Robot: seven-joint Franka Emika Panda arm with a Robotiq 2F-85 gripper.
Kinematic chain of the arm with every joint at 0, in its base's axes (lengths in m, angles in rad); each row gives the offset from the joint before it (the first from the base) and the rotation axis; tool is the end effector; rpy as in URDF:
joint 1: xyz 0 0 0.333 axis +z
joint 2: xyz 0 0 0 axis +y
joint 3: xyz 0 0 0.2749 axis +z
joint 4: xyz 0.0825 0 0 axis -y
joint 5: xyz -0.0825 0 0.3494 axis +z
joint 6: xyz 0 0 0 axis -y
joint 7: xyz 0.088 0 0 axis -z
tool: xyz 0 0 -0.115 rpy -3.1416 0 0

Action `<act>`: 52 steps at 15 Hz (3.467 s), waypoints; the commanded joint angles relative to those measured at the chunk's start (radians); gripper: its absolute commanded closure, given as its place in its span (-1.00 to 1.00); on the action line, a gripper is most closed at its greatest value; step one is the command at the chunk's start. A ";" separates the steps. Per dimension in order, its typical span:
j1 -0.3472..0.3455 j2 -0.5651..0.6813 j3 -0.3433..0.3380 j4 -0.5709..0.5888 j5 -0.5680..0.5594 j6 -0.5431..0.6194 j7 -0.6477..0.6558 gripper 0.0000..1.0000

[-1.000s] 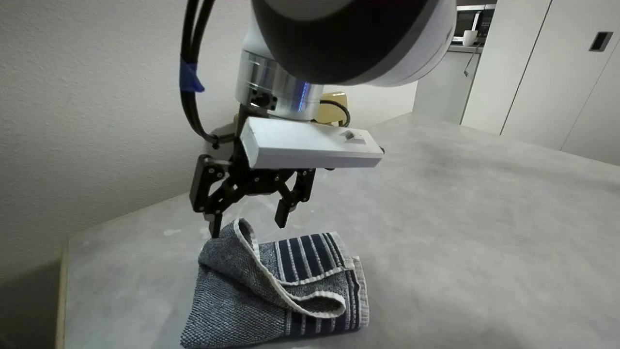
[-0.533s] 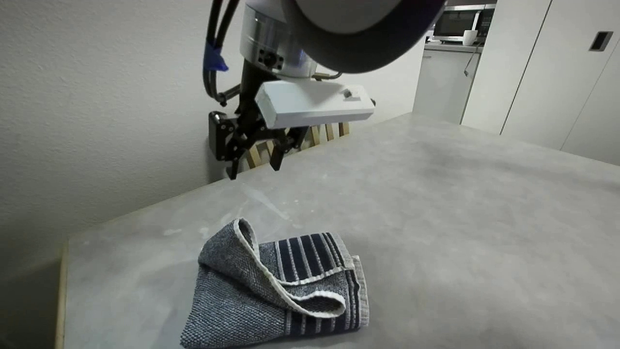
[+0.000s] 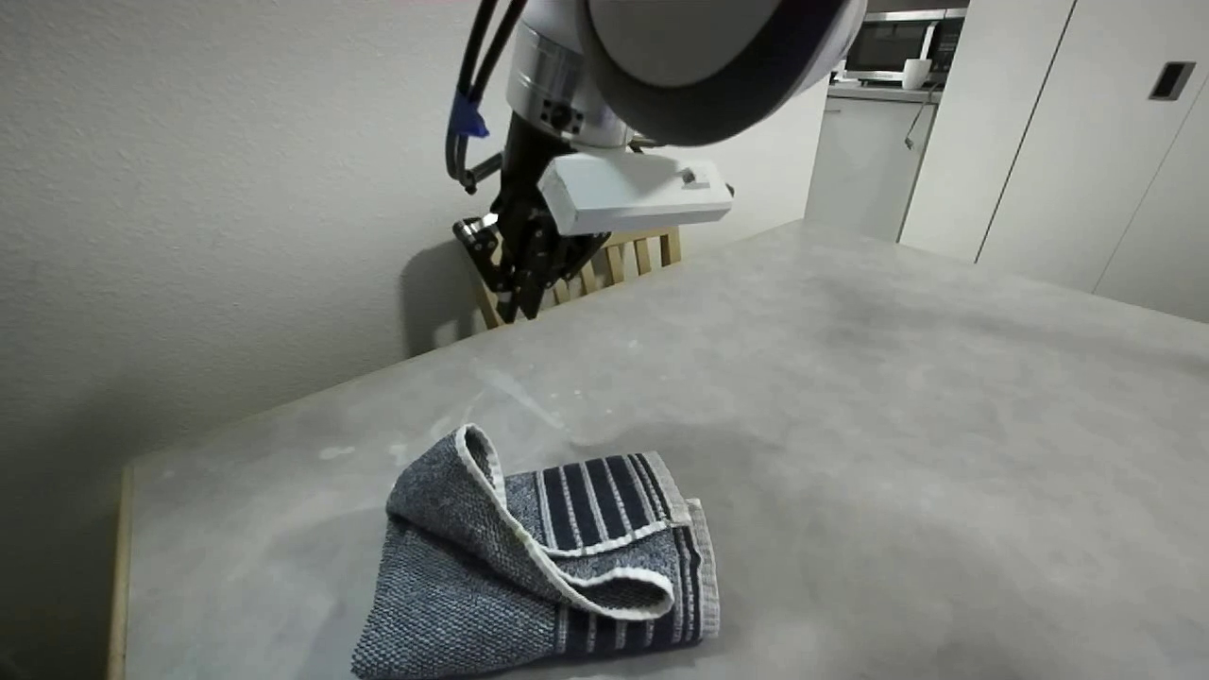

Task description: Fold the towel

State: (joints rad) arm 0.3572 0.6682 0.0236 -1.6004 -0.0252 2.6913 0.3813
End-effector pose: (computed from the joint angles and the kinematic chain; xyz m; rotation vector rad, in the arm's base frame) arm 0.6350 0.2523 0.2677 -2.9295 -0.0170 -0.5851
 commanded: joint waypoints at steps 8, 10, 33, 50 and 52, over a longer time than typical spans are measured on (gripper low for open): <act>-0.192 0.206 0.269 0.103 0.121 0.049 -0.444 1.00; -0.205 0.241 0.300 0.139 0.145 0.023 -0.464 1.00; -0.268 0.459 0.342 0.533 0.542 -0.761 -0.349 1.00; -0.204 0.635 0.339 0.813 0.551 -0.980 -0.269 1.00; -0.205 0.647 0.340 0.831 0.552 -0.983 -0.264 1.00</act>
State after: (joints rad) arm 0.1488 1.2731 0.3649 -0.8442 0.5143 1.7535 0.0967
